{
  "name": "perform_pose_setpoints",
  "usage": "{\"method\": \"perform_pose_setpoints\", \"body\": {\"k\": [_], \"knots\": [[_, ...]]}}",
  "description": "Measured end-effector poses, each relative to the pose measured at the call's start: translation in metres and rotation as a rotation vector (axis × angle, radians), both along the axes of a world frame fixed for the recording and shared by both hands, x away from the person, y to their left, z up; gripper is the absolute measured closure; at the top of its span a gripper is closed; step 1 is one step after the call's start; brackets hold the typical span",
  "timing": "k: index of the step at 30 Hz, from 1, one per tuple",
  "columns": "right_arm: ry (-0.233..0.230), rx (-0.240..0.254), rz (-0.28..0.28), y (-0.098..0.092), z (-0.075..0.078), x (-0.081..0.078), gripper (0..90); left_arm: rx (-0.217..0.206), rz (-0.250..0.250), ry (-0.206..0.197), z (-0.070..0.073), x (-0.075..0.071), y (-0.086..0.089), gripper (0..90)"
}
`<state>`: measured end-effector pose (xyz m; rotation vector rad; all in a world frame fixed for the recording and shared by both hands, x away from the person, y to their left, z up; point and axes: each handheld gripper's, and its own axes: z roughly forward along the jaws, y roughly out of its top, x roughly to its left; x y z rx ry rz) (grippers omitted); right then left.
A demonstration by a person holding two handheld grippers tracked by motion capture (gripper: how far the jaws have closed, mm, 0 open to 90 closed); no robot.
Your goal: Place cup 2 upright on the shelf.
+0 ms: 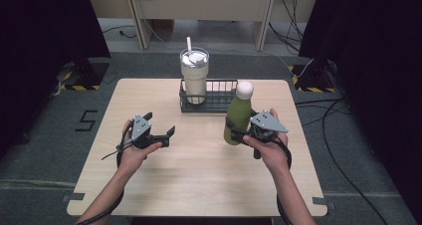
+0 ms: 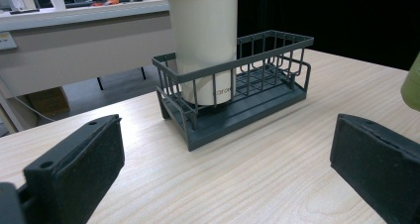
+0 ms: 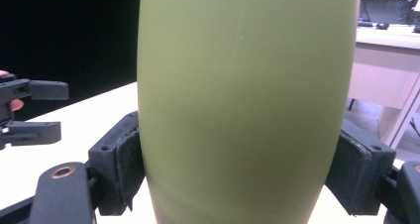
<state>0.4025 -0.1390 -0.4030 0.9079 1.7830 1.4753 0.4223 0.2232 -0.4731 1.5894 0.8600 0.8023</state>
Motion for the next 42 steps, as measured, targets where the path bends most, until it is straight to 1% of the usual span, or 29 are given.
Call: {"method": "perform_pose_setpoints", "body": {"k": [18,22,33,42], "knots": [[-0.009,-0.002,-0.067,-0.001,0.011,0.017,21.0,0.003,0.0,0.004,-0.001,0.0,0.0,0.0],[-0.017,-0.018,-0.074,-0.001,0.014,0.02,21.0,0.004,0.0,0.004,-0.001,0.0,0.0,0.0],[-0.012,-0.008,-0.097,-0.002,0.02,0.032,21.0,0.003,-0.001,0.006,-0.002,0.0,0.0,0.0],[-0.01,-0.017,-0.107,0.0,0.022,0.041,21.0,0.003,-0.001,0.007,-0.002,0.0,0.0,0.0]]}}
